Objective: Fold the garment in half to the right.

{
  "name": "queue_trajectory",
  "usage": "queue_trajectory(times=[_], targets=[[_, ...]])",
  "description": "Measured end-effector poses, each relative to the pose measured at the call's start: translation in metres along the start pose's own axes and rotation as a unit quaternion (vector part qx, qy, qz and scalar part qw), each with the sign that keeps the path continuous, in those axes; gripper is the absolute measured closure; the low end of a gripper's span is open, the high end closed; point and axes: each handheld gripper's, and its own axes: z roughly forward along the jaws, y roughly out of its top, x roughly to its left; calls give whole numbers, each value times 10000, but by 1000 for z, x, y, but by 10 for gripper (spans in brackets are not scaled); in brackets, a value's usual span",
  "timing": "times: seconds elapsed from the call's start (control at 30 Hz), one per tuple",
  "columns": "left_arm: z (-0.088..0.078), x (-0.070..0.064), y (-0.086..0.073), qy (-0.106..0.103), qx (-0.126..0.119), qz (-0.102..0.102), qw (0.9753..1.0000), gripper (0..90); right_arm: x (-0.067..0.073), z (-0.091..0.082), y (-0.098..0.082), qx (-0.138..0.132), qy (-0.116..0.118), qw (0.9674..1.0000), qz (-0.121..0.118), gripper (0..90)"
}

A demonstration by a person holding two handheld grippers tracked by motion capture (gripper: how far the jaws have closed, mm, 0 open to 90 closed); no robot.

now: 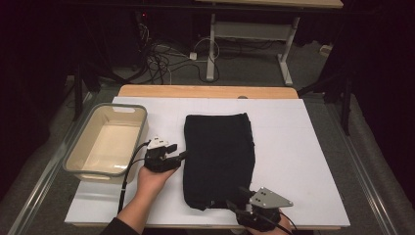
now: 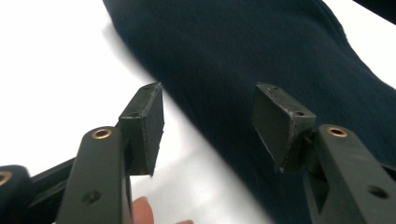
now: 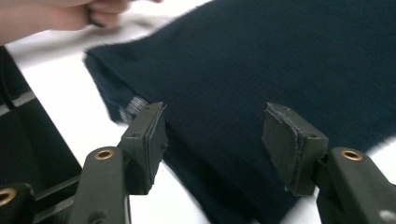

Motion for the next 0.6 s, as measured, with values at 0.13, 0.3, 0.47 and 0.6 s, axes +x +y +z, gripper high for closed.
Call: queue_trajectory(times=[0.13,0.3,0.47,0.6], targets=[[-16,-9,-21,-42,12,182,9998,422,-14,-10,-14,-6,-87,9999,84,412],[-39,-22,-43,-61,81,383,9992,389,-23,-17,-27,120,-123,9997,176,413],[-51,-37,-54,-291,78,525,9982,339,-21,-14,-25,198,-132,9996,121,412],[-58,-55,-57,-623,-40,561,9965,242,-19,-8,-25,369,-72,9993,61,403]])
